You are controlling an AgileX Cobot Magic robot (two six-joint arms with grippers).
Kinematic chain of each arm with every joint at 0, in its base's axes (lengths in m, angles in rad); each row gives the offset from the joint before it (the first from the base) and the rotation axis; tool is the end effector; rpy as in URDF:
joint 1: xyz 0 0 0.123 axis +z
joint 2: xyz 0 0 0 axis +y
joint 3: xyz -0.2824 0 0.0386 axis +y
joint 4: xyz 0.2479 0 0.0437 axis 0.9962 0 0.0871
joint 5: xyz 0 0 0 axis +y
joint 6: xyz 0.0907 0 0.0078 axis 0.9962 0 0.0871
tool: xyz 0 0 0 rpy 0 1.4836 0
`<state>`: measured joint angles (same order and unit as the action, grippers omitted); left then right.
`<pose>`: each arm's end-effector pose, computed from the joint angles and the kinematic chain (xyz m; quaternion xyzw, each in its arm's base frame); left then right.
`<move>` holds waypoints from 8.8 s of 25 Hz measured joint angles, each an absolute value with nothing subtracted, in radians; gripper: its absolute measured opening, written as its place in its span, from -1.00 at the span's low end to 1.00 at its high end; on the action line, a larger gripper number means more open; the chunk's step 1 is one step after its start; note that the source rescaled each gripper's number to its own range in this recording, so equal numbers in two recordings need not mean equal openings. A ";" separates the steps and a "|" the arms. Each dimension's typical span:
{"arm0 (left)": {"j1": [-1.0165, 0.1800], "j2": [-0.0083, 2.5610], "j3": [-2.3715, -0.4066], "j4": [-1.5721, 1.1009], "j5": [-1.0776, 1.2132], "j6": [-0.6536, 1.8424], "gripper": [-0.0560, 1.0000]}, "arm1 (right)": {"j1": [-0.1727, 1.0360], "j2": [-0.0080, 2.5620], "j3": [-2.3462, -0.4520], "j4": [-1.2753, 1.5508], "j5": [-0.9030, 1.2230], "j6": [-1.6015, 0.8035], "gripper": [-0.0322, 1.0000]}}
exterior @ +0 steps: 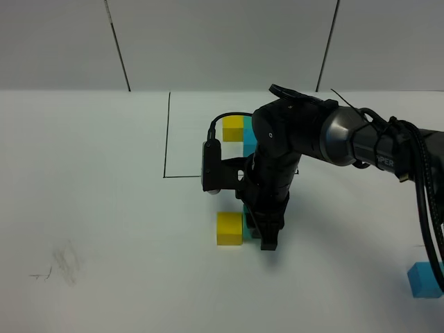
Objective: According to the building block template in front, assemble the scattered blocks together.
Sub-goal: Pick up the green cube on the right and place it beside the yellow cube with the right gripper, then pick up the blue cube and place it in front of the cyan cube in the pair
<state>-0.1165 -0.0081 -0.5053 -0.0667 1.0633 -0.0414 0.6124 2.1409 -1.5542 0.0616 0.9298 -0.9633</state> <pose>-0.0075 -0.0045 0.2785 0.0335 0.8493 -0.0747 0.5216 0.3479 0.2499 0.1490 -0.6950 0.7151 0.0132 0.0741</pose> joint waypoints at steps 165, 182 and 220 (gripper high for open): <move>-0.117 -0.008 -0.505 -0.066 1.063 -0.039 -0.15 | 0.861 1.963 -1.216 -0.208 0.742 1.040 -0.57; -0.117 -0.008 -0.505 -0.066 1.063 -0.039 -0.15 | 0.861 1.997 -1.301 -0.265 0.822 1.011 -0.57; -0.117 -0.008 -0.505 -0.066 1.063 -0.039 -0.15 | 0.802 2.096 -1.385 -0.160 0.849 0.912 -0.57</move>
<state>-0.1165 -0.0081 -0.5053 -0.0658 1.0633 -0.0394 0.8018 2.0956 -1.3851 -0.1600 0.8493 0.9117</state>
